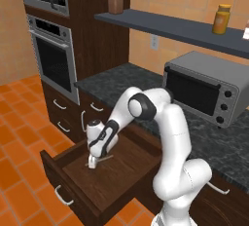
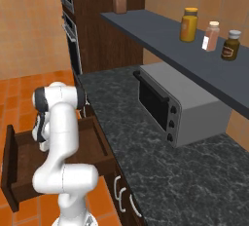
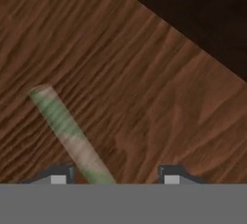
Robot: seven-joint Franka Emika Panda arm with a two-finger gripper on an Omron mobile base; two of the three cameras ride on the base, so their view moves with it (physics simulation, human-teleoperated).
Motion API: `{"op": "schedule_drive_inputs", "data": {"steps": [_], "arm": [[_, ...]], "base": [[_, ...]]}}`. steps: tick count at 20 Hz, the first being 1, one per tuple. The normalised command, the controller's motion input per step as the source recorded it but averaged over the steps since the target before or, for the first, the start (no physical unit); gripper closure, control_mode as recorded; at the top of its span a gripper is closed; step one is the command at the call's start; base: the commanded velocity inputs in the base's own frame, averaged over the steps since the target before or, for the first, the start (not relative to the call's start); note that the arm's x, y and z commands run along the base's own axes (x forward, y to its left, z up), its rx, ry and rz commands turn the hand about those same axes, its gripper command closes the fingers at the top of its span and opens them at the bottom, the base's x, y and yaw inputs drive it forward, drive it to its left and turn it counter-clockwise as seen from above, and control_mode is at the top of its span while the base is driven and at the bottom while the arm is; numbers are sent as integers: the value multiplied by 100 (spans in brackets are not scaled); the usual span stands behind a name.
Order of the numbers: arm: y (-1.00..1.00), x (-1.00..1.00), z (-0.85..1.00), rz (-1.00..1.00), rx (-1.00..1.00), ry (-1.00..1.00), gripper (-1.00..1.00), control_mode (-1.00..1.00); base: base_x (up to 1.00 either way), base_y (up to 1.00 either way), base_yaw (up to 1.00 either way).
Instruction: Take a straw from the drawer in front and place it inside the glass cup on the dining counter.
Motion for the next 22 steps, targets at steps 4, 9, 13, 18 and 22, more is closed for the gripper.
{"op": "schedule_drive_inputs", "data": {"steps": [4, 9, 13, 18, 22], "arm": [[0, 0, -39, 1, 0, 11, 100, -100], [1, 0, -23, 1, 0, 6, 100, -100], [3, -53, 29, 1, 0, -5, 100, -100], [0, -78, 94, 1, 0, -21, 100, -100], [-6, -45, 100, 0, 1, -16, 100, -100]], "base": [[0, 0, 0], [0, 0, 0], [0, 0, 0], [0, 0, 0], [0, 0, 0]]}}
